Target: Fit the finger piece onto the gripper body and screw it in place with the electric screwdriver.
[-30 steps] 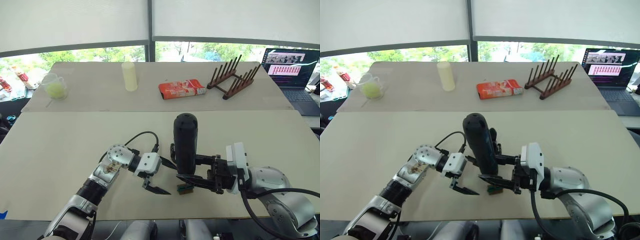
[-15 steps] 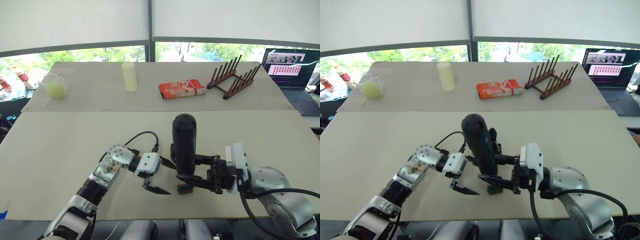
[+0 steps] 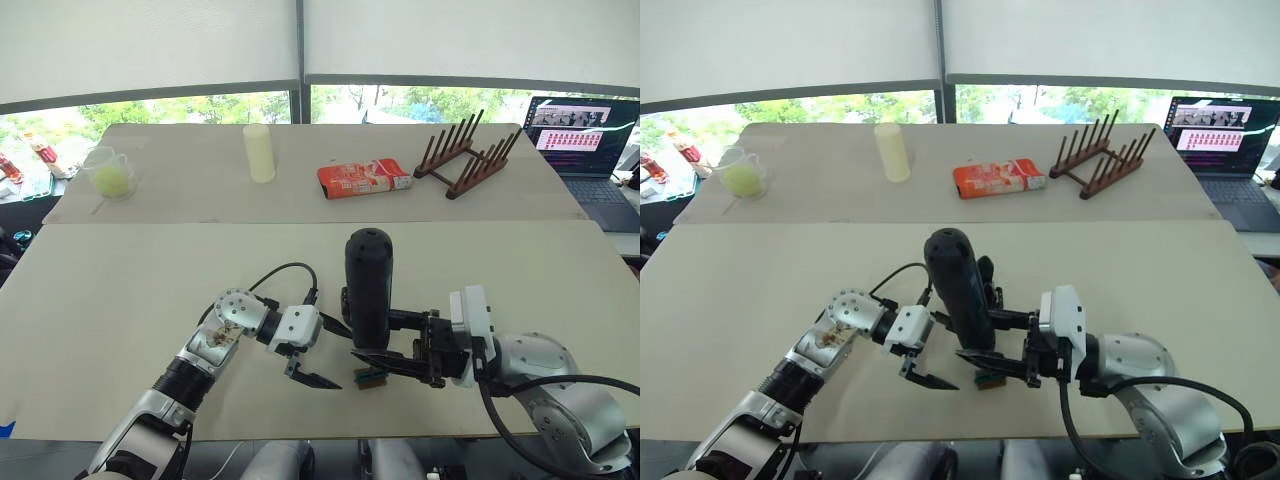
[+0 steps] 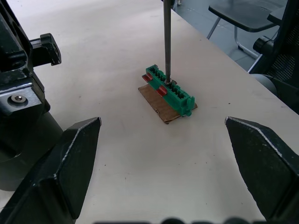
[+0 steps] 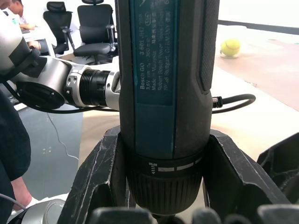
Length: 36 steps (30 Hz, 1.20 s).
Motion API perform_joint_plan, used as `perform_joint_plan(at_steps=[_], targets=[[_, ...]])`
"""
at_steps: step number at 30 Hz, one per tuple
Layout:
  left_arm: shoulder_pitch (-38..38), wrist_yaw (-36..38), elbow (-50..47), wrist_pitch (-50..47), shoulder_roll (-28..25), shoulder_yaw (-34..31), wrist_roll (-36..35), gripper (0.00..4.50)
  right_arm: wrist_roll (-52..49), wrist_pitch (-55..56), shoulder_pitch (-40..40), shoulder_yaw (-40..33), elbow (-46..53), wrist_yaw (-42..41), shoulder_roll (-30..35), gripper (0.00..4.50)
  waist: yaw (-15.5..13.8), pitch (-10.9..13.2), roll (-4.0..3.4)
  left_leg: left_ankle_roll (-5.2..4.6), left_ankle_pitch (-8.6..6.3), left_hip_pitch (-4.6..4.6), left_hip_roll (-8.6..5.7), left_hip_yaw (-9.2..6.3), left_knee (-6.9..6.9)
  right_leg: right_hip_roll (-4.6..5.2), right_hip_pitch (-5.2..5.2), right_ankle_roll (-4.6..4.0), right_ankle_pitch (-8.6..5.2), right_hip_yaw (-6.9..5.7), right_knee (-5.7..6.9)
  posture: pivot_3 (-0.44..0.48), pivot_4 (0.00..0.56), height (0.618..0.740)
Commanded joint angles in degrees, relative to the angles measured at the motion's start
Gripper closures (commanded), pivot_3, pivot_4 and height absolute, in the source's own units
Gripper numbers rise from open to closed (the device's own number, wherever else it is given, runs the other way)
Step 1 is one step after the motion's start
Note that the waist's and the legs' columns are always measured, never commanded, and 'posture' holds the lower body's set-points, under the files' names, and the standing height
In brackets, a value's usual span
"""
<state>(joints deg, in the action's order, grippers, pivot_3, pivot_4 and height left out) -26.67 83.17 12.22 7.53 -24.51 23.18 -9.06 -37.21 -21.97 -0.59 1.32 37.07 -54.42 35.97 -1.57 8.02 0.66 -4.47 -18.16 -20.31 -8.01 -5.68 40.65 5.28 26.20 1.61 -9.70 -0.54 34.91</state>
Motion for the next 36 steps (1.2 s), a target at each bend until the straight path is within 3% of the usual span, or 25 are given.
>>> perform_joint_plan(at_steps=[1,18,25,36], targets=[[-0.8,-0.2,-0.6,0.8,0.1,-0.4,-0.5,0.00,-0.9,1.8,1.0,-0.6,1.5,-0.1,-0.5,2.60,0.0,0.0,0.00,0.00,0.00,0.00,0.00,-0.01,0.00,0.00,0.00,0.00,0.00,0.00,0.00,0.000,0.150,0.740],[0.5,-2.0,-3.6,-4.2,-1.4,-2.9,-2.5,0.00,-5.9,-0.6,2.1,-3.7,5.3,2.0,0.7,2.60,0.1,0.0,0.00,0.00,0.00,0.00,0.00,0.00,-0.01,-0.02,0.02,0.00,0.00,0.00,0.01,0.000,0.150,0.740],[4.7,-5.5,-10.0,-12.0,-5.7,-8.1,-6.4,0.00,-15.7,-6.7,9.2,-6.2,8.8,7.7,2.8,2.60,0.5,0.0,-0.02,0.02,-0.01,0.01,0.04,0.00,-0.03,0.00,0.04,0.00,0.00,0.01,0.02,0.000,0.150,0.740],[2.4,-15.2,-4.5,-14.1,-0.3,-9.8,-4.8,0.00,-26.1,-12.8,21.6,-8.0,5.4,12.1,6.1,2.60,-0.2,0.0,0.00,0.01,-0.02,0.01,0.03,-0.02,0.00,0.04,-0.02,0.00,0.00,-0.02,-0.02,0.000,0.150,0.740]])
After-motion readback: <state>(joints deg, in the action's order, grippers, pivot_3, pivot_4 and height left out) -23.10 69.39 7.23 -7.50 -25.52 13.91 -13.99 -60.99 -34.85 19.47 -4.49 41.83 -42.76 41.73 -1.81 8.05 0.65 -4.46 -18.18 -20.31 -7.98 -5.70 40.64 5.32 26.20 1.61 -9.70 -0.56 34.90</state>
